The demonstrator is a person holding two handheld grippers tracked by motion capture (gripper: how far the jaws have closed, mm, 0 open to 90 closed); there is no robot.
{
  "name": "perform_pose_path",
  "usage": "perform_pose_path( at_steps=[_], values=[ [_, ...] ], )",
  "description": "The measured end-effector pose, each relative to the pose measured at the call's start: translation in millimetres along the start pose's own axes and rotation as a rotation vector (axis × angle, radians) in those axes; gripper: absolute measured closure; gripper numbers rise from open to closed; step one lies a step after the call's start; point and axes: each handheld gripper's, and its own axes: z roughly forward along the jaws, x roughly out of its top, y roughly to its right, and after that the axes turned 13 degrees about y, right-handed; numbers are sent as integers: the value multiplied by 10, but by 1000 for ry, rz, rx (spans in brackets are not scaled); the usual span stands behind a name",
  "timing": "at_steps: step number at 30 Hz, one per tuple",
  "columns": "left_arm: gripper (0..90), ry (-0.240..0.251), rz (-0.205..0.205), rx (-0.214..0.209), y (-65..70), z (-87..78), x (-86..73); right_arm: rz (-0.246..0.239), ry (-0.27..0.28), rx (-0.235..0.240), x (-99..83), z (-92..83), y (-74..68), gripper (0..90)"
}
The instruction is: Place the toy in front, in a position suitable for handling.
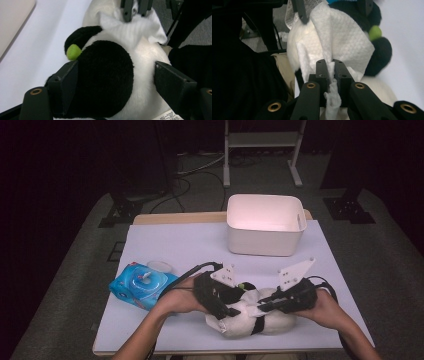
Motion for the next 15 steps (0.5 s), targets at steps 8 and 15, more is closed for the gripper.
perform_pose_path(
  at_steps=[8,15],
  values=[
    [229,33,4,5,31,-26,-63,-29,-28,-24,98,0,30,827],
    [226,42,2,12,39,-34,-76,15,2,-72,-67,-327,39,827]
  ],
)
